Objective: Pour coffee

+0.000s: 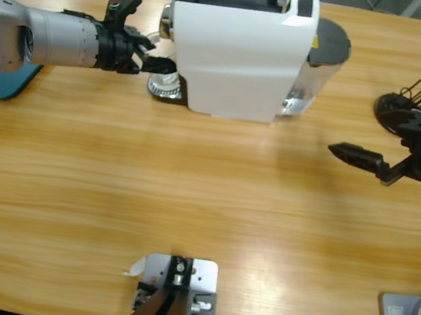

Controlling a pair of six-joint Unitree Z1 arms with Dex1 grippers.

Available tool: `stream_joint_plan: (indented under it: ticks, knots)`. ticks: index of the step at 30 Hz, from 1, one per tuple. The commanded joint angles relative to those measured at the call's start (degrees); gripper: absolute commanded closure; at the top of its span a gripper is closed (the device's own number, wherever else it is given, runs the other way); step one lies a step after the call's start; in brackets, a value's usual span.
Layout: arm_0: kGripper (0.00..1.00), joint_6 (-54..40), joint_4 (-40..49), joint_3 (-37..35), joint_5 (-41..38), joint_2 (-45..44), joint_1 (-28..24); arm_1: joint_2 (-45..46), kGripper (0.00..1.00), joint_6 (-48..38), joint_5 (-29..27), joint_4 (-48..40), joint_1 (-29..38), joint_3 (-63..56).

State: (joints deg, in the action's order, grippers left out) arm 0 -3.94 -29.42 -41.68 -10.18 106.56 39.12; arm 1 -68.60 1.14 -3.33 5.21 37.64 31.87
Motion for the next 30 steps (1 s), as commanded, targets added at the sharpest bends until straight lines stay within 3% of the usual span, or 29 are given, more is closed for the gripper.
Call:
stream_joint_plan:
  ticks: [1, 6, 14, 16, 17, 21, 25, 30]
  knots:
    - [0.669, -0.4, -0.5, 9.9, 7.8, -3.0, -0.6, -1.4, 0.0, -0.1, -0.5, -0.8, 0.7, -1.7]
    - [0.662, 2.2, -0.4, 17.2, 12.7, -13.6, -0.6, -1.5, 0.0, -0.1, -0.5, -0.8, 0.6, -1.6]
    - [0.651, 8.1, -1.6, 20.3, 13.4, -9.5, -0.6, -1.4, 0.0, -0.1, -0.3, -0.8, 0.6, -1.6]
    - [0.118, 9.3, -2.3, 20.5, 13.5, -9.1, -0.6, -1.4, 0.0, -0.1, -0.3, -0.8, 0.6, -1.6]
    - [0.023, 9.4, -2.6, 20.9, 13.5, -10.1, -0.6, -1.3, 0.0, -0.1, -0.3, -0.8, 0.6, -1.6]
    - [0.0, 10.5, 0.2, 21.0, 15.7, -20.3, 0.1, -0.2, 0.0, 1.0, -0.4, -0.8, 0.6, -1.6]
    - [0.0, 10.6, 18.7, 15.3, 18.3, -34.6, 0.1, 1.3, 0.0, 1.1, -0.6, -0.5, 0.6, -1.6]
    - [0.0, 10.6, 28.7, 11.0, 18.3, -45.1, 1.8, 1.7, 0.0, 1.2, -0.5, -0.1, 0.6, -1.6]
